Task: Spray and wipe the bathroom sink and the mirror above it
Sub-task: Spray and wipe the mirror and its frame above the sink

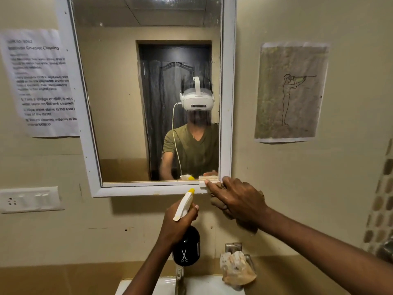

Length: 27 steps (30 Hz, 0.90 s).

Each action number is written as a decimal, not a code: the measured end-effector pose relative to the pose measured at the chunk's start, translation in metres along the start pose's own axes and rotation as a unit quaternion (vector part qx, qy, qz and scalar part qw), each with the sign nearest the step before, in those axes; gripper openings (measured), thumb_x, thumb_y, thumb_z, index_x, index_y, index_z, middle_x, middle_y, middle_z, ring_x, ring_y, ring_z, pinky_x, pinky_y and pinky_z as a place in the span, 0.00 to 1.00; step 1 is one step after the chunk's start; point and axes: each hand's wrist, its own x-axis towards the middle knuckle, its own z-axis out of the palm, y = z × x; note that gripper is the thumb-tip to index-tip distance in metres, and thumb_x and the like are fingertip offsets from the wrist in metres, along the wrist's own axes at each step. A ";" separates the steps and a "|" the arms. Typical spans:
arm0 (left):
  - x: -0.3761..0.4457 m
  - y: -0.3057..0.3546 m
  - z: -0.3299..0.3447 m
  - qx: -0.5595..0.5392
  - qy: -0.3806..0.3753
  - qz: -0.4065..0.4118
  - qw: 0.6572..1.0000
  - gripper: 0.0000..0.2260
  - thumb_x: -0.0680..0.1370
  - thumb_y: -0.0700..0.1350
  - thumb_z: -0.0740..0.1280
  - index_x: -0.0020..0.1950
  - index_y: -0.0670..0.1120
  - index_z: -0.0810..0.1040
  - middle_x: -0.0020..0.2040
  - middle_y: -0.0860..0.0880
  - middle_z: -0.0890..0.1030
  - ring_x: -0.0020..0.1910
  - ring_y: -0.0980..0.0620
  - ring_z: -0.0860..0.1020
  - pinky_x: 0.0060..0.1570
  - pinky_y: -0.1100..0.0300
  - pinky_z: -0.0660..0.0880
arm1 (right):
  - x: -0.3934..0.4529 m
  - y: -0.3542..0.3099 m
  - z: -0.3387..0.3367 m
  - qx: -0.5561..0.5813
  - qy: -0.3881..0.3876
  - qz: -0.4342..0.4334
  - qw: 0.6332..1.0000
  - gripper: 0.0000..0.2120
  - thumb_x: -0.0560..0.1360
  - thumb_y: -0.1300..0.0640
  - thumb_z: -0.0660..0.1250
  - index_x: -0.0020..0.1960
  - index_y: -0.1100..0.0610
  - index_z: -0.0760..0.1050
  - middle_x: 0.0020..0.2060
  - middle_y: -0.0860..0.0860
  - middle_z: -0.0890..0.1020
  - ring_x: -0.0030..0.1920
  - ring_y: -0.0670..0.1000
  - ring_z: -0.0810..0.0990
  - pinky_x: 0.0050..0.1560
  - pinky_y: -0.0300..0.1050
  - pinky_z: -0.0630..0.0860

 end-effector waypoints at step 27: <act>-0.023 -0.019 -0.064 0.062 -0.011 0.001 0.998 0.07 0.74 0.48 0.66 0.39 0.45 0.75 0.32 0.52 0.74 0.32 0.57 0.71 0.34 0.66 0.67 | 0.064 -0.037 0.000 -0.021 0.060 -0.093 0.994 0.20 0.81 0.46 0.54 0.66 0.55 0.73 0.48 0.60 0.80 0.42 0.59 0.81 0.30 0.49 0.79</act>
